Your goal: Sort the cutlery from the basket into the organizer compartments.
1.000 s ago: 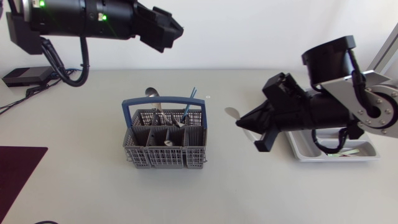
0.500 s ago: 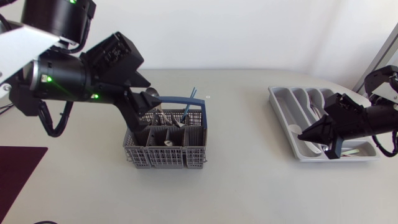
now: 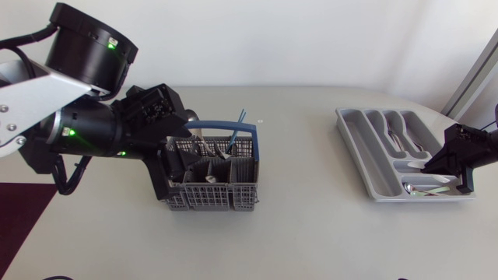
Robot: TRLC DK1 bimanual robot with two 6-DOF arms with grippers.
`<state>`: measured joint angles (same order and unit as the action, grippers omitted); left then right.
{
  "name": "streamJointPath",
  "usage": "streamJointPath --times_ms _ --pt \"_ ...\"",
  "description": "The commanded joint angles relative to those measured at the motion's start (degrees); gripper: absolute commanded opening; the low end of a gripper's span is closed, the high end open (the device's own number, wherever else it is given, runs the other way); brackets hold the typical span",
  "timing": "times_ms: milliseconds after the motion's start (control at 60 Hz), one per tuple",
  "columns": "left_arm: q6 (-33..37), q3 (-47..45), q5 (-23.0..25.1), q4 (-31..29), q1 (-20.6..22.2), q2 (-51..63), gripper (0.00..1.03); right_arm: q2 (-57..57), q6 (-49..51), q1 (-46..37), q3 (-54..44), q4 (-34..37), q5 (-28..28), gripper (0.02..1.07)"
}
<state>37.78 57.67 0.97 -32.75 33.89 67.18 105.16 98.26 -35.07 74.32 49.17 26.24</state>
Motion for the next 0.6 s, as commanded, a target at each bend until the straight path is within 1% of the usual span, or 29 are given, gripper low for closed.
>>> streamJointPath --times_ms 0,133,417,450,533,583 --pt "1.51 -1.60 -0.71 -0.65 0.56 -0.91 0.60 3.56 5.89 -0.88 2.05 1.11 -2.16 0.08" --pt "1.51 -1.68 -0.88 -0.65 0.92 -0.91 0.60 5.14 7.91 -1.23 2.49 0.67 -5.58 0.13" --pt "2.65 -2.91 -2.29 -1.17 2.67 -1.61 0.60 7.51 8.71 -1.23 -0.94 -6.80 -13.32 0.13" --pt "2.65 -3.00 -2.29 -1.26 2.76 -1.79 0.60 7.51 8.71 -1.23 -1.29 -7.33 -13.67 0.16" --pt "3.18 -3.44 -2.29 -1.61 2.76 -2.40 0.60 6.98 8.53 -1.23 -1.99 -7.95 -14.29 0.30" --pt "3.53 -3.79 -2.29 -1.61 2.85 -2.67 0.60 6.02 8.09 -1.23 -2.43 -7.95 -14.11 0.41"
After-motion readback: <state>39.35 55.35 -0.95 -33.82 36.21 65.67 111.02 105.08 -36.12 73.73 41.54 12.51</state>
